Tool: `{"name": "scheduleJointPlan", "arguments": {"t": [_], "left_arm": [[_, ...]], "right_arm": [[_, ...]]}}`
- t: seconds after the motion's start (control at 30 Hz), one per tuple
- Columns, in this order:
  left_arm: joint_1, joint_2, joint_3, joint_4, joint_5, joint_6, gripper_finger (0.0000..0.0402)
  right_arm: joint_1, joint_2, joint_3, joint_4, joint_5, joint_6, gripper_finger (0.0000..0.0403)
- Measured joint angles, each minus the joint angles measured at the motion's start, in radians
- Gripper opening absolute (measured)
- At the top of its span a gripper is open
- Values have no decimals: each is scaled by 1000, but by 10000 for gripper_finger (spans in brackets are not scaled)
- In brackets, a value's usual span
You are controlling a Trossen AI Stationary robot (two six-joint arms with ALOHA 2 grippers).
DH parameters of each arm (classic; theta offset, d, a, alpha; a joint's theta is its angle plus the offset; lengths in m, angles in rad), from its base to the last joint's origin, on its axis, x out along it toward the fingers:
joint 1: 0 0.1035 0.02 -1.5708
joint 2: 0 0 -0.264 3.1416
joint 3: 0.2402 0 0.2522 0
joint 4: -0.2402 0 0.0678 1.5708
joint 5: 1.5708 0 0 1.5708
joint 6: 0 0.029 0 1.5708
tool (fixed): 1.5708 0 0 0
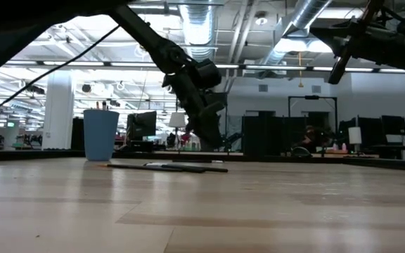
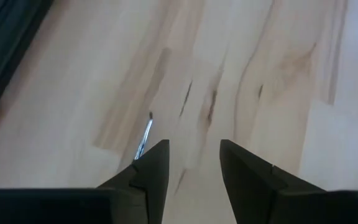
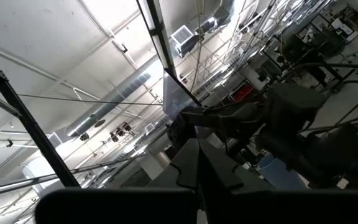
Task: Pick & Place Paint Supplies
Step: Put the silver paint brush into the blue cup
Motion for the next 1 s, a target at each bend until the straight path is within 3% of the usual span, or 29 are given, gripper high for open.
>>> {"name": "scheduleJointPlan", "arguments": {"t": [0.23, 0.37, 0.53, 0.7, 1.0], "left_arm": [[30, -53, -4, -37, 79, -156, 132], [47, -153, 0, -92, -7, -74, 114], [101, -185, -2, -115, -27, -20, 95], [149, -150, -2, -176, -8, 10, 85], [127, -114, -3, -232, 8, 175, 91]], "right_arm": [[0, 0, 0, 1, 0, 3, 0], [-12, 0, 0, -1, 0, 11, 0], [-40, 0, 0, -22, 1, 17, 0], [-52, 0, 1, -26, 0, 29, 0], [-52, 0, 1, -30, 0, 26, 0]]}}
